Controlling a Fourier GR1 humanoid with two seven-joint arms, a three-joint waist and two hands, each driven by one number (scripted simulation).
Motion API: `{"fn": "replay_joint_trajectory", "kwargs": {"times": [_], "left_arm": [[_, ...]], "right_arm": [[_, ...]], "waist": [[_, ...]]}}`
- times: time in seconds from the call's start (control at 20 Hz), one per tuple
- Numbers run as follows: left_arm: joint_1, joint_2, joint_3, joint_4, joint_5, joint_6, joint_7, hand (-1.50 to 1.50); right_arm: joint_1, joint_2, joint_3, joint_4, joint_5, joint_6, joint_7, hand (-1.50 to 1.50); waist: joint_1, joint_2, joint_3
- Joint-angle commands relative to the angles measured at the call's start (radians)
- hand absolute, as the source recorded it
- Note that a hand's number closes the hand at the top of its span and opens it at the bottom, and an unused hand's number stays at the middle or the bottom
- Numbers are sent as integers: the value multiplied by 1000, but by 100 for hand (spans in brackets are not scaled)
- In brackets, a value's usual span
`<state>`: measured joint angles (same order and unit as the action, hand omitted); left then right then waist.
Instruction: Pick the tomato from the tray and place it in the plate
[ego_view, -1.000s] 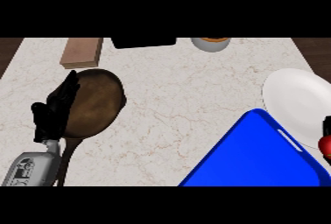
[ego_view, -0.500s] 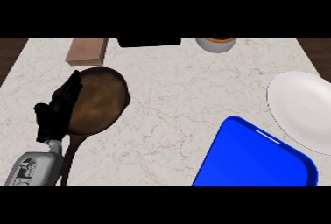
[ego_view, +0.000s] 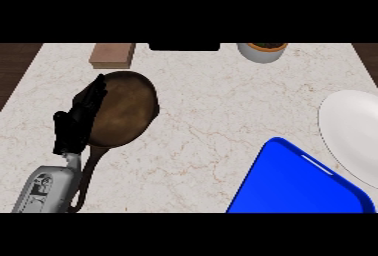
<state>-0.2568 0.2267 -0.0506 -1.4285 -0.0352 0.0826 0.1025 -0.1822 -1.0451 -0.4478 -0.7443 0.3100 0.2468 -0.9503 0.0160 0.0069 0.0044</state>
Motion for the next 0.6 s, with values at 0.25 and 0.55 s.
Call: {"fn": "replay_joint_trajectory", "kwargs": {"times": [0.25,0.55], "left_arm": [[9,-35,-10,43,-31,13,-60,0],[-46,-14,18,36,-25,-5,17,0]], "right_arm": [[-201,101,166,124,81,43,-61,150],[-273,209,290,59,224,-141,90,150]], "waist": [[10,2,-3],[0,-2,-4]]}}
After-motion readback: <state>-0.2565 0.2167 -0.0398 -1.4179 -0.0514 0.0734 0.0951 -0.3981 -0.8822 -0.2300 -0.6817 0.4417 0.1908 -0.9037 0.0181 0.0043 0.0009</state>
